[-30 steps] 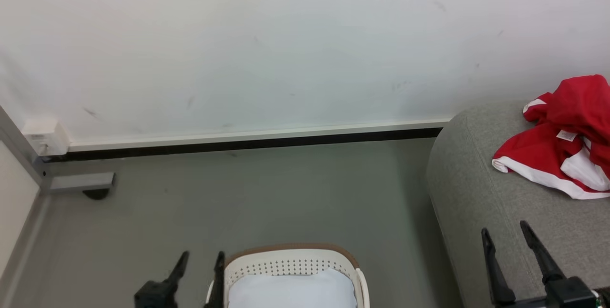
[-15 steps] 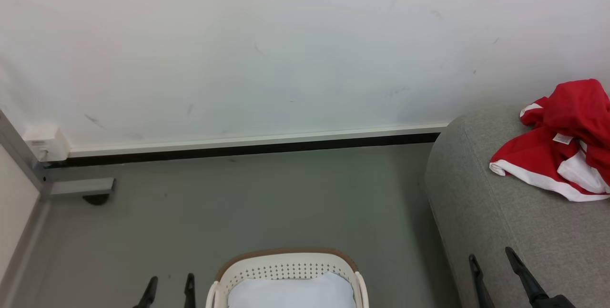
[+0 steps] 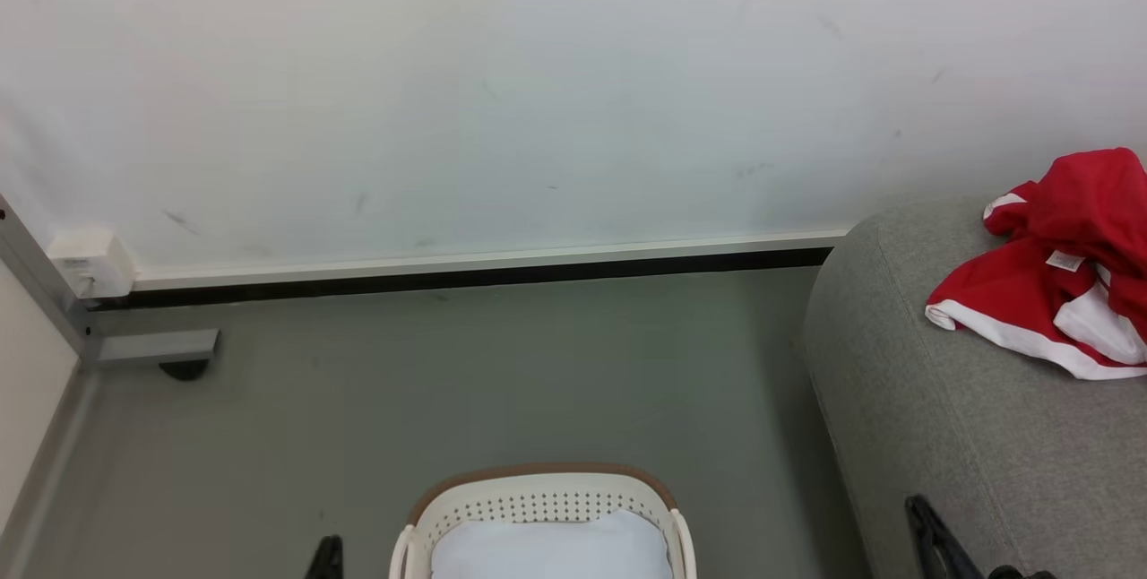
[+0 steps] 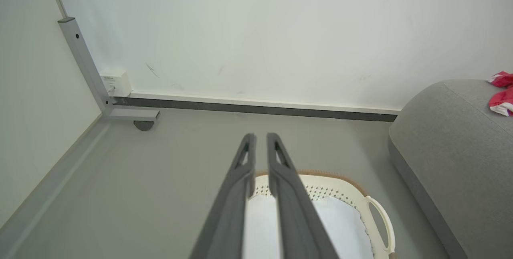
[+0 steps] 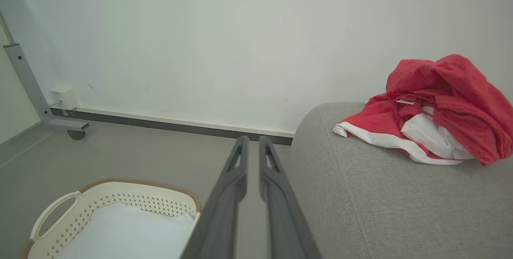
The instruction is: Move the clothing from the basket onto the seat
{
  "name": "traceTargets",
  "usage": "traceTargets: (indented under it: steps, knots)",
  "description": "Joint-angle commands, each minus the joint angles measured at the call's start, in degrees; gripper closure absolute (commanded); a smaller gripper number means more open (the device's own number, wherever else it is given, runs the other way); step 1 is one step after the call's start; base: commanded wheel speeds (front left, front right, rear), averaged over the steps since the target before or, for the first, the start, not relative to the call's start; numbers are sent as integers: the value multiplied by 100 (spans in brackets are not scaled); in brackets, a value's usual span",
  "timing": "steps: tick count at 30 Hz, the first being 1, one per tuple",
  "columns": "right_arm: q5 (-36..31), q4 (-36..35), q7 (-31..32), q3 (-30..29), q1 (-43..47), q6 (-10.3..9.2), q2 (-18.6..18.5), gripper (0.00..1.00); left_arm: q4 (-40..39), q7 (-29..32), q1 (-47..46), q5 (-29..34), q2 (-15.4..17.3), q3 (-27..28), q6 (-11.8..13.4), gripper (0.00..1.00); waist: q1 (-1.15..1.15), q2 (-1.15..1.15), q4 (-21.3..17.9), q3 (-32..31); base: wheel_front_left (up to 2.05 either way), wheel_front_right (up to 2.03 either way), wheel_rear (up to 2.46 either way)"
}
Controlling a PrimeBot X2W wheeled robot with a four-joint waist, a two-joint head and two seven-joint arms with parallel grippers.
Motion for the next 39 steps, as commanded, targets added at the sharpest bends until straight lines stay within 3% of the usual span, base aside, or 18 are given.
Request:
traceTargets:
  steps: [1,19,39]
  knots:
    - [92,-26,15,-4,-9,0,-3,100,-8,32,-29,-79,1,32,-16,100,0,0,3,2,0,0,0]
    - [2232,-88,473,-168,-209,-2,-58,100,-63,533,-280,-1943,-70,344,-343,100,0,0,71,48,0,0,0]
    - [4106,-146,899,-334,-393,-5,-85,100,-115,975,-501,-3606,-136,618,-635,100,0,0,147,99,0,0,0]
